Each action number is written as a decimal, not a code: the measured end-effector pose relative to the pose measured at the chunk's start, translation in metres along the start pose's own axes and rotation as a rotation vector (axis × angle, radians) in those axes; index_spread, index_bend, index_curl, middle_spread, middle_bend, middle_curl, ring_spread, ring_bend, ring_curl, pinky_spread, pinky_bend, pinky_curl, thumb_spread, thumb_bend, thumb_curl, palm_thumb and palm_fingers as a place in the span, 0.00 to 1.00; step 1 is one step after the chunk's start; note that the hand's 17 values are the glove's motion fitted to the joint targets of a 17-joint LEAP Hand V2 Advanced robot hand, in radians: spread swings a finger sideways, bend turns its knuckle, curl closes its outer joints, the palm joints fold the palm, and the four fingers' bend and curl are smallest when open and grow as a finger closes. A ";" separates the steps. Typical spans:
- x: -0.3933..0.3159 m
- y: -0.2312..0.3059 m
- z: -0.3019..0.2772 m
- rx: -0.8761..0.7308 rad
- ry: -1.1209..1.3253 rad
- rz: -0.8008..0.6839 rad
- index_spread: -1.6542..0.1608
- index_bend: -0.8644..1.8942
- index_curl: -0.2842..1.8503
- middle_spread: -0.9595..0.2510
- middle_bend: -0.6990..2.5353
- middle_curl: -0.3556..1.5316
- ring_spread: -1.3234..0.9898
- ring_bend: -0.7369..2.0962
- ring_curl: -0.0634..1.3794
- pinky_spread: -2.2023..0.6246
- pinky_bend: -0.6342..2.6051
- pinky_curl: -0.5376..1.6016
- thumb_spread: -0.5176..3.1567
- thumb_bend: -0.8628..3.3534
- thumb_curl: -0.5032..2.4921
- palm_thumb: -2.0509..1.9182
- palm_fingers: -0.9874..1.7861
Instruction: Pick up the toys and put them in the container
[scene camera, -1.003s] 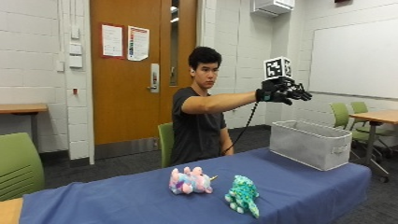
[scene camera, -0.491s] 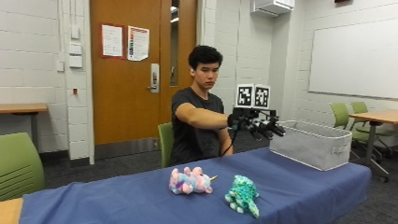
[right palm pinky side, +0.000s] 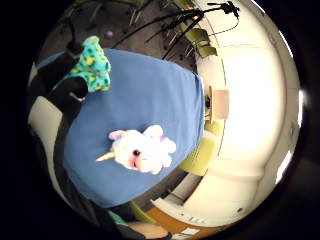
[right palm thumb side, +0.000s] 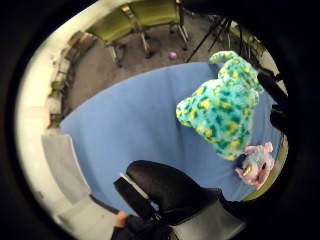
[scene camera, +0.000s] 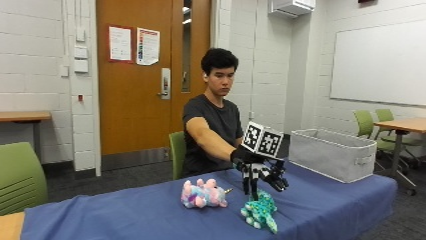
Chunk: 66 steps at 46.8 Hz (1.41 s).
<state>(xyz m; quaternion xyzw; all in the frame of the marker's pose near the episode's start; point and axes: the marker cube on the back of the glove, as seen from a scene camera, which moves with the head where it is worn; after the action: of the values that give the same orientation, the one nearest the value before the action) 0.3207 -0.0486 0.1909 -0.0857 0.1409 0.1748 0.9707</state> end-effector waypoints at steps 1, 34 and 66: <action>0.000 0.000 0.003 -0.005 0.001 -0.001 0.72 0.33 0.29 0.56 0.24 0.34 0.46 0.62 0.33 0.70 0.64 0.47 0.39 0.18 0.24 0.48 0.38; 0.008 -0.022 0.069 -0.017 -0.123 0.028 0.68 0.44 0.25 0.52 0.31 0.34 0.40 0.72 0.32 0.65 0.64 0.41 0.38 0.19 0.23 0.50 0.58; 0.021 0.015 -0.033 0.051 -0.383 0.001 0.70 0.53 0.39 0.44 0.45 0.48 0.39 0.66 0.34 0.62 0.50 0.40 0.35 0.28 0.37 0.69 0.78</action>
<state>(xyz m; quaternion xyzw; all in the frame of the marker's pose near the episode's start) 0.3263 -0.0353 0.1517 -0.0261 -0.0420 0.1848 0.9815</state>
